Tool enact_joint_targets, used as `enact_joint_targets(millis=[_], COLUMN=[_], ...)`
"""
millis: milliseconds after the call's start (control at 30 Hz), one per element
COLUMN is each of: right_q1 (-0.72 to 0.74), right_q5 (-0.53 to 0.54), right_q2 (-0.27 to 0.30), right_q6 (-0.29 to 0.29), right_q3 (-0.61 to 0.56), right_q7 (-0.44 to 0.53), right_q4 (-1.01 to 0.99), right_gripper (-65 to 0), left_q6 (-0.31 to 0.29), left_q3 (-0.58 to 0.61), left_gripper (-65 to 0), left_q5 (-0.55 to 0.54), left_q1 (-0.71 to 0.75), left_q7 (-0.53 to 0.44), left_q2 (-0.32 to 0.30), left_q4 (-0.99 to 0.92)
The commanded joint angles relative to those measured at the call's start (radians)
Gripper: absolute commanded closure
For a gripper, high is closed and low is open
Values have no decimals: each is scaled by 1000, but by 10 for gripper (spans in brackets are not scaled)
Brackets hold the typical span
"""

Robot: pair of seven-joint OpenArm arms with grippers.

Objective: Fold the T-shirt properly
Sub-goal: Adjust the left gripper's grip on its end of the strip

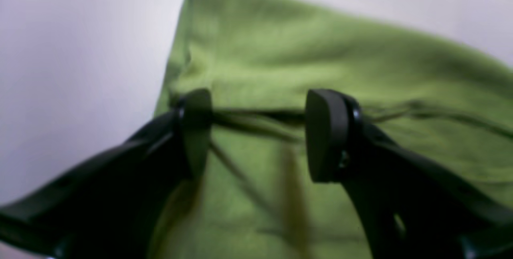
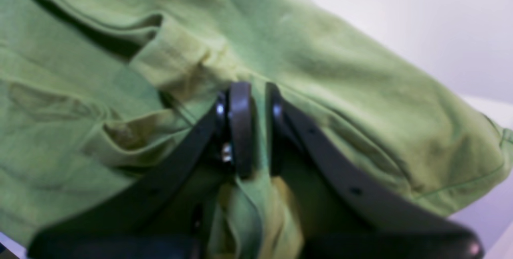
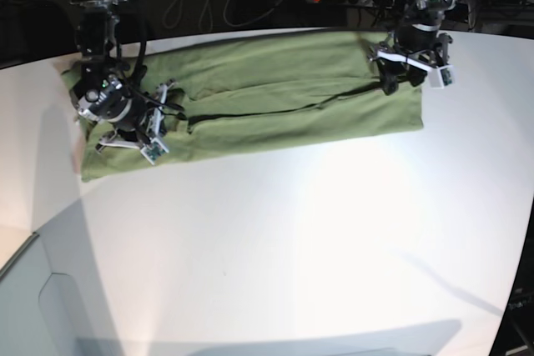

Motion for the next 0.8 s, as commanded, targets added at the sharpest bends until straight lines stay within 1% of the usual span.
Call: enact_joint_targets(millis=[0, 100, 167, 267, 400, 567, 667, 767], right_q1=[16, 14, 14, 14, 14, 13, 11, 10], right_q5=[10, 10, 11, 11, 13, 13, 13, 13], right_q2=[6, 6, 6, 6, 6, 5, 5, 5], right_q6=[5, 5, 5, 5, 5, 5, 5, 5], right_q3=[3, 3, 3, 3, 3, 0, -2, 2], right_q7=[17, 17, 17, 17, 17, 17, 17, 17], right_q4=[16, 16, 16, 16, 16, 16, 16, 16], right_gripper=[-39, -39, -39, -39, -39, -39, -39, -39], left_q6=[-5, -5, -5, -5, -5, -6, -6, -6], left_q3=[-4, -7, -47, -142, -235, -241, -219, -208], left_gripper=[-358, -358, -358, -358, -358, -359, -359, -359], left_q5=[-9, -9, -9, -9, -9, -20, -71, -97], left_q1=[9, 25, 25, 12, -40, -50, -54, -54], left_q7=[-22, -22, -22, -22, -13, -13, -13, -13], left_q2=[-3, -3, -1, 42, 75, 72, 60, 43], left_q4=[37, 70, 67, 42, 2, -30, -44, -59])
